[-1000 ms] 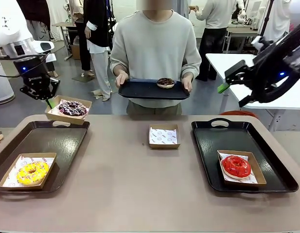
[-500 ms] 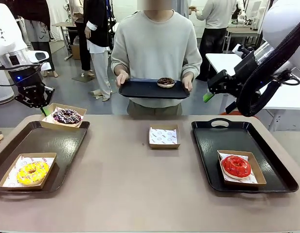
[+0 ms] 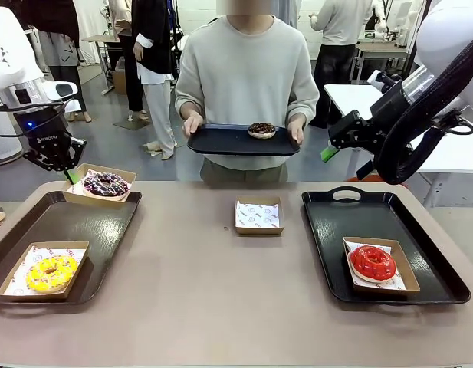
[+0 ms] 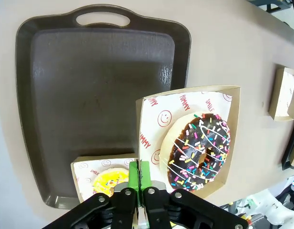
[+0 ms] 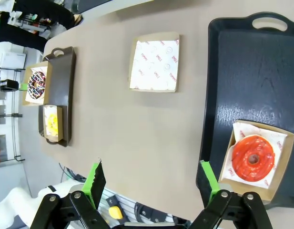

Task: Individually package the donuts and arrange them on the tray.
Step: Place the picked Paper togo box on the Handle tray while simultaneously picking up another Paper togo box from the table with the other hand.

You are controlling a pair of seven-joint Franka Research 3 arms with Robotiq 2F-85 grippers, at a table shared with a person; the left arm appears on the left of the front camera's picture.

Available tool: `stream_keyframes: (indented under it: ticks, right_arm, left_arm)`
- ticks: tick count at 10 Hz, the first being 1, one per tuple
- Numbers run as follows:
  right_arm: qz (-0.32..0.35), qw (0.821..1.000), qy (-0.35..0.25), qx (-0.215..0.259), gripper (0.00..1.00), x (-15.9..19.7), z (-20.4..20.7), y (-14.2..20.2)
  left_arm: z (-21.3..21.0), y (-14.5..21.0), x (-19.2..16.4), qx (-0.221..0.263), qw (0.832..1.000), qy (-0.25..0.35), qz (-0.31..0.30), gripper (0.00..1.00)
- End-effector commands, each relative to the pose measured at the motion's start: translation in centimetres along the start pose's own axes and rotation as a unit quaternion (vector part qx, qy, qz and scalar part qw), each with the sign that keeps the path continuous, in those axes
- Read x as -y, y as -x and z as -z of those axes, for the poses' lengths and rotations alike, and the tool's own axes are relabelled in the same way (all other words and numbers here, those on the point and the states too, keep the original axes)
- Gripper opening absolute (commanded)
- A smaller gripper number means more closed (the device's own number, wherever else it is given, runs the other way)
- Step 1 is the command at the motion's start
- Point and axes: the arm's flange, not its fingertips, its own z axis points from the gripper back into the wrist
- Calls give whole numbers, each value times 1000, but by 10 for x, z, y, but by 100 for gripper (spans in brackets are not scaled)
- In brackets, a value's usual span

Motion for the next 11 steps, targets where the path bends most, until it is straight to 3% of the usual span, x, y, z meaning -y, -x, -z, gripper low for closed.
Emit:
stream_keyframes:
  ticks: [1,4,7,11]
  right_arm:
    - [0,1000,2,5,100,-1,0,-1]
    - [-1,1000,0,0,100,0,0,0]
    - [-39,993,105,-21,100,-42,32,-26]
    - [-49,980,191,-41,100,-95,102,-61]
  left_arm:
    - [-3,0,1,0,1000,2,0,1]
    - [0,0,0,0,1000,0,0,1]
    - [10,-24,-18,-15,1000,18,13,1]
    - [39,-56,-43,-10,999,22,46,1]
